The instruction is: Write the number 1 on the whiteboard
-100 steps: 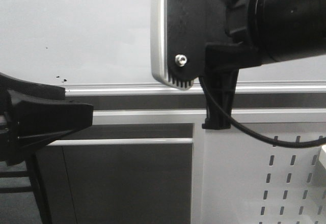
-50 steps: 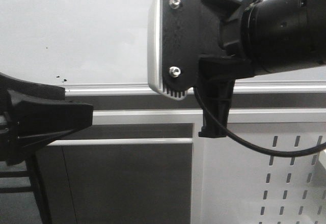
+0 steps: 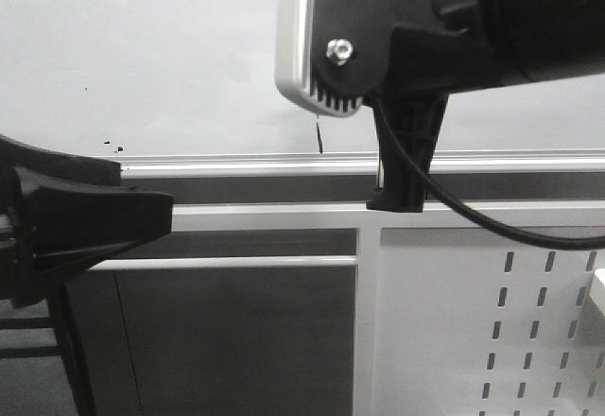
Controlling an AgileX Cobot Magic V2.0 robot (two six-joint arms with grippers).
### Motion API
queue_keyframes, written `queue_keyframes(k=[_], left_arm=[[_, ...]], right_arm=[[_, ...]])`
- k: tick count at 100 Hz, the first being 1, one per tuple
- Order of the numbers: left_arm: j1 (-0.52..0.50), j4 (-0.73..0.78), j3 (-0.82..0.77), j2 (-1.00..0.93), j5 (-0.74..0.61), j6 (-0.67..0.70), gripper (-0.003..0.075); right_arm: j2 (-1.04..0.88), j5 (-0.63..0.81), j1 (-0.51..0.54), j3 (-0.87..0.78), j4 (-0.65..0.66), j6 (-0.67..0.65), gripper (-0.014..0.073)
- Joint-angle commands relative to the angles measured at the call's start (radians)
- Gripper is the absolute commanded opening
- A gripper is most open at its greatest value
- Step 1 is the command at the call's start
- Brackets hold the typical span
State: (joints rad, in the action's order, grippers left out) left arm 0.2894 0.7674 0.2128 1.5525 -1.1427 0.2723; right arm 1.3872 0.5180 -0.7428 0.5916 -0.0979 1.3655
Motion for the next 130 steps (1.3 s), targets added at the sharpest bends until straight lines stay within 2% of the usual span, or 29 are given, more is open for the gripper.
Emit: queue_keyframes(k=[1, 15, 26, 37, 53, 73, 101, 130], left_arm=[[0.001, -0.026, 0.010, -0.028, -0.206, -0.002, 0.0545], [0.001, -0.026, 0.010, -0.028, -0.206, -0.002, 0.0545], [0.001, -0.026, 0.010, -0.028, -0.206, -0.002, 0.0545], [0.001, -0.026, 0.010, -0.028, -0.206, -0.002, 0.0545], [0.001, -0.026, 0.010, -0.028, -0.206, -0.002, 0.0545], [0.001, -0.026, 0.010, -0.028, -0.206, -0.002, 0.0545], [0.001, -0.027, 0.010, -0.028, -0.206, -0.002, 0.0545], [0.001, -0.027, 0.010, -0.028, -0.206, -0.002, 0.0545]], right_arm=[[-0.067, 0.054, -0.024, 0.013, -0.003, 0.006, -0.0061], [-0.113, 0.054, -0.043, 0.011, -0.003, 0.011, -0.0061], [-0.116, 0.062, -0.042, 0.011, -0.010, 0.091, -0.0061], [-0.116, 0.062, -0.042, 0.011, -0.012, 0.095, -0.0061], [-0.116, 0.118, -0.032, 0.011, -0.025, 0.139, -0.0061], [-0.112, 0.124, 0.021, 0.016, -0.025, 0.139, -0.0061], [-0.079, 0.122, 0.021, 0.016, -0.025, 0.137, -0.0061], [0.012, 0.153, 0.023, 0.016, -0.088, 0.137, -0.0061]])
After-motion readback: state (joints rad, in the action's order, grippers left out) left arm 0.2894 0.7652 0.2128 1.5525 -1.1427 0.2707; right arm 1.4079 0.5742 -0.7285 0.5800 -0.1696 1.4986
